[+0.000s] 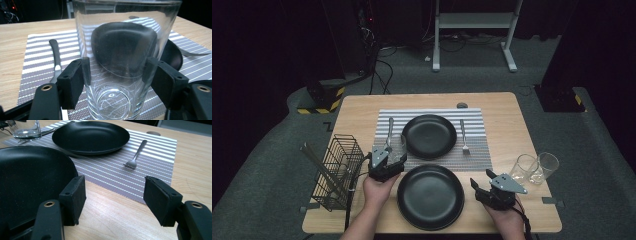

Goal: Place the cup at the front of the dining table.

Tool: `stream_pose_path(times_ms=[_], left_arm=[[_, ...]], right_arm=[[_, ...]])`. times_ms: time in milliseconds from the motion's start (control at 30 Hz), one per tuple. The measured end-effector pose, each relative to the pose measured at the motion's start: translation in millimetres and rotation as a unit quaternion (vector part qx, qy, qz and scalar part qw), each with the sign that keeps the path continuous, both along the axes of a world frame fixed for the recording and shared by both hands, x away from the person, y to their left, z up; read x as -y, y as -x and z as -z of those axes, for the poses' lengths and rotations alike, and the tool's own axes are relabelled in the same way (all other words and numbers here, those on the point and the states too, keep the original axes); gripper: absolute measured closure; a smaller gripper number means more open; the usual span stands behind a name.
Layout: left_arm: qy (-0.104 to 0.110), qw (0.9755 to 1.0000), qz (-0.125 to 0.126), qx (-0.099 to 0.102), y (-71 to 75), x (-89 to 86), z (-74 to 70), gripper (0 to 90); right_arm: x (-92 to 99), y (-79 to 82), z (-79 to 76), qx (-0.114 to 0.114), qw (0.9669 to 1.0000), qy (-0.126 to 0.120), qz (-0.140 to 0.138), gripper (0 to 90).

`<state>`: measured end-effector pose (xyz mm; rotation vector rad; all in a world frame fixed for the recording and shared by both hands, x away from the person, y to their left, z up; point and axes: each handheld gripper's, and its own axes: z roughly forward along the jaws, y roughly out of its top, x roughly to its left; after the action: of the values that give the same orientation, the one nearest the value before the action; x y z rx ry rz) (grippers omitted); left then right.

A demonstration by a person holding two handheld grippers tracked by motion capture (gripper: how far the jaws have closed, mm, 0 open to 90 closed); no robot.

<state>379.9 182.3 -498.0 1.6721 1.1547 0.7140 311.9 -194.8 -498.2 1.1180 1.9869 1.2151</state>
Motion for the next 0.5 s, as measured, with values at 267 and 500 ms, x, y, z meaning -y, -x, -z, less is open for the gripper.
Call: stream_pose_path(times_ms=[267,500], left_arm=[[0.005,0.9999,-0.015,-0.006,-11.0,-5.5,6.3,31.0],[-0.003,0.9997,-0.021,-0.014,-20.3,-5.0,12.6,30.9]], right_arm=[[-1.8,0.3,0.0,0.001,1.0000,0.003,0.001,34.7],[-3.9,1.0,-0.2,0.002,1.0000,0.003,-0.001,34.7]])
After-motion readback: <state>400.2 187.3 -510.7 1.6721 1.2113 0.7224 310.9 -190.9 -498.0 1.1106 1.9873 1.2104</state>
